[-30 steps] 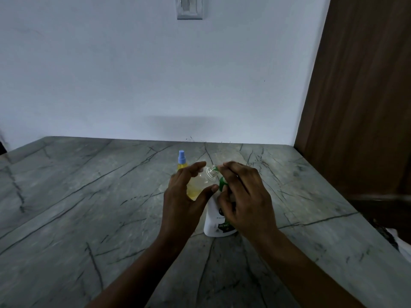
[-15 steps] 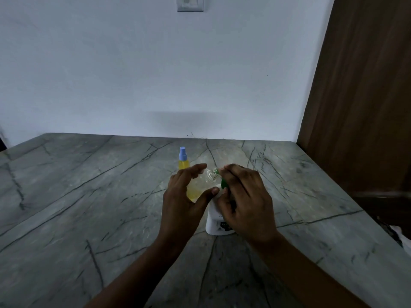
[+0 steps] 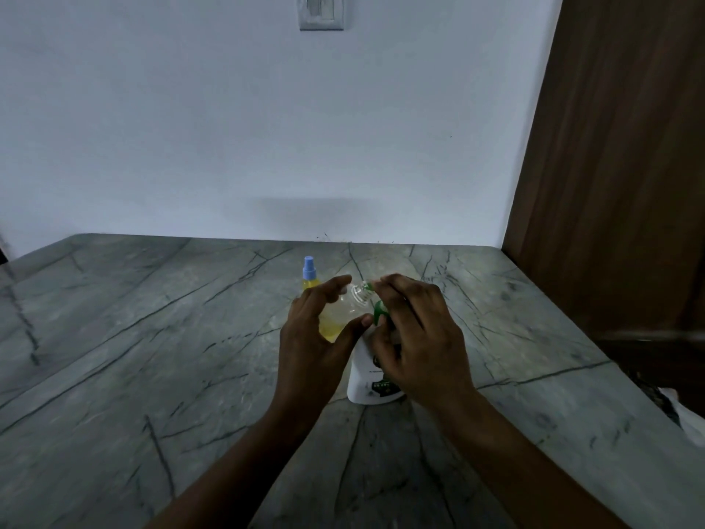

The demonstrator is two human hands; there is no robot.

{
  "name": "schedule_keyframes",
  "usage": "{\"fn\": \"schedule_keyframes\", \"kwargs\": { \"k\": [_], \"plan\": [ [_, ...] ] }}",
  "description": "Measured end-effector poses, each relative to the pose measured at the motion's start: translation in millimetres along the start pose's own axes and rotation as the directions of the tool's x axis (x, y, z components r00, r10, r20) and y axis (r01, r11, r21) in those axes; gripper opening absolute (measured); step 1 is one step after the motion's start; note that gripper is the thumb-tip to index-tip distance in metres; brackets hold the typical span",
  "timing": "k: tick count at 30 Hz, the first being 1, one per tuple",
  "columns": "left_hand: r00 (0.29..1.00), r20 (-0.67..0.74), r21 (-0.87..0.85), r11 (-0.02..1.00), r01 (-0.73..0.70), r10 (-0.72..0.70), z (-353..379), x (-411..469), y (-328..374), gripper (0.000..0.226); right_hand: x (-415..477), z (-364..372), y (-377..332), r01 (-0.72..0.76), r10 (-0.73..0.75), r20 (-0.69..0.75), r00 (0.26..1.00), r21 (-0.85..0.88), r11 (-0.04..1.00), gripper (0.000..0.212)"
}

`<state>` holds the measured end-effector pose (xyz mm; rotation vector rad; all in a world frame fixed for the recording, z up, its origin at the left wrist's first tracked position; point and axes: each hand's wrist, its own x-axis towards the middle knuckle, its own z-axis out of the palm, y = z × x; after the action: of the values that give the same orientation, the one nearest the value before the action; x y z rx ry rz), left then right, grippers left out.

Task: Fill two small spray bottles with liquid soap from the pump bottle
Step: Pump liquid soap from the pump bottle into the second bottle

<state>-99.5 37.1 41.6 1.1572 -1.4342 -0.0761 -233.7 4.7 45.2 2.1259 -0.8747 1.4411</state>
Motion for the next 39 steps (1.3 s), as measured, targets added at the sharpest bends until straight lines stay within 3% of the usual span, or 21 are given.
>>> {"fn": "schedule_keyframes", "kwargs": {
  "k": [39],
  "plan": [
    [1.000, -0.004, 0.029, 0.999, -0.023, 0.023, 0, 0, -4, 0.050, 1, 1, 1, 0.036, -0.036, -0.015, 0.999, 0.013, 0.999, 0.036]
  ]
}}
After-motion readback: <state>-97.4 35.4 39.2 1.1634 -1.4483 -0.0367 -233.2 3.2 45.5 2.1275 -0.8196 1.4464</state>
